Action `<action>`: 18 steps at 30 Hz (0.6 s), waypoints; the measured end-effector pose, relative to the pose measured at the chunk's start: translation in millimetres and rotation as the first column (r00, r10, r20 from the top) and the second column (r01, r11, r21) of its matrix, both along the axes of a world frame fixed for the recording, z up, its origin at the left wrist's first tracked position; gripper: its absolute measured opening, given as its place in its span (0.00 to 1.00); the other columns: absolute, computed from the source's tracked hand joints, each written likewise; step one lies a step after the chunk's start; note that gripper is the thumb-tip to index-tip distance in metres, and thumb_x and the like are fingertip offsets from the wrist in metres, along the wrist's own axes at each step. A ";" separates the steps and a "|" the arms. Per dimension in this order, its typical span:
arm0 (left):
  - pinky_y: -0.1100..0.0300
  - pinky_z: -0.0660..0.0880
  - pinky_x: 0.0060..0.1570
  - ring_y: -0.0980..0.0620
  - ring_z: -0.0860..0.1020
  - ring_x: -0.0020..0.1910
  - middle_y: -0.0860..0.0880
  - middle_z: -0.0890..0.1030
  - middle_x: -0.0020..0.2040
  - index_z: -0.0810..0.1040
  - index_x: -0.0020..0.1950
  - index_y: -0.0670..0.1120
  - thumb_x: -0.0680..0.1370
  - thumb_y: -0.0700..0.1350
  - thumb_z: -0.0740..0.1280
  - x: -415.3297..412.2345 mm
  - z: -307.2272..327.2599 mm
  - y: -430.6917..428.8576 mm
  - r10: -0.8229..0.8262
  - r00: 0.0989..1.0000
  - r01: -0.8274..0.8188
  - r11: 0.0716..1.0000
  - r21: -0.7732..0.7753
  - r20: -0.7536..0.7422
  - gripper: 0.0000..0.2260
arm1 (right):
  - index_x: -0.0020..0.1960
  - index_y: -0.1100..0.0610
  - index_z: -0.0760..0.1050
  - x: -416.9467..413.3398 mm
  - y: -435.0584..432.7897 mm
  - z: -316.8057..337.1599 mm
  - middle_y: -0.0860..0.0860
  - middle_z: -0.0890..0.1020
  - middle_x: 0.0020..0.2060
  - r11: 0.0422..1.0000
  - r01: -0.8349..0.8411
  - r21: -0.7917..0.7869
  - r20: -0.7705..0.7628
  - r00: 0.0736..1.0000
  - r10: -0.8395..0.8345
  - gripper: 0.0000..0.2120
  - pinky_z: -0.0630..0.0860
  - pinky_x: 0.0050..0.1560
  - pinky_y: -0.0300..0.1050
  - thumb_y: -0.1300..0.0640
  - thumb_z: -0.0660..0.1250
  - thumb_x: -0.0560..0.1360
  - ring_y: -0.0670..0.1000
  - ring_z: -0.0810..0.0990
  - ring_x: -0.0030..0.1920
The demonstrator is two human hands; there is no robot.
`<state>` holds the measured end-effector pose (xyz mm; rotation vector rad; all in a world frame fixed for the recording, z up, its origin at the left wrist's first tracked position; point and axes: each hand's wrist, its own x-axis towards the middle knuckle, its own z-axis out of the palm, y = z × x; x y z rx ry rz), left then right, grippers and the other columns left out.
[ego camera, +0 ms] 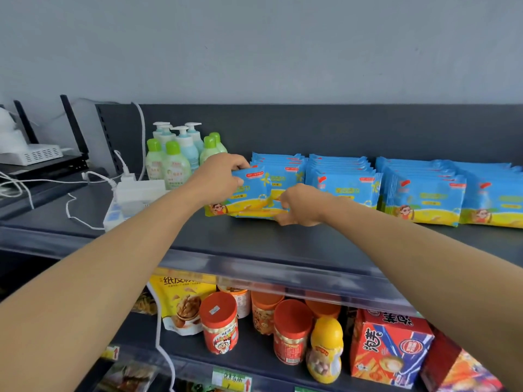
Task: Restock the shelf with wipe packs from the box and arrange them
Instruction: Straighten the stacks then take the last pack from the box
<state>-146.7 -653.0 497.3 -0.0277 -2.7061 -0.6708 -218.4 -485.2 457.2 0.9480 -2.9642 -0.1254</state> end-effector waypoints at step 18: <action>0.59 0.70 0.50 0.50 0.74 0.52 0.46 0.77 0.59 0.77 0.60 0.44 0.77 0.35 0.63 -21.6 -8.0 -0.7 -0.006 0.999 0.007 1.000 -0.013 0.050 0.13 | 0.58 0.59 0.74 -58.2 -16.5 34.2 0.58 0.79 0.53 0.973 0.064 -0.224 -0.201 0.973 -0.110 0.14 0.69 0.41 0.46 0.69 0.58 0.76 0.57 0.74 0.50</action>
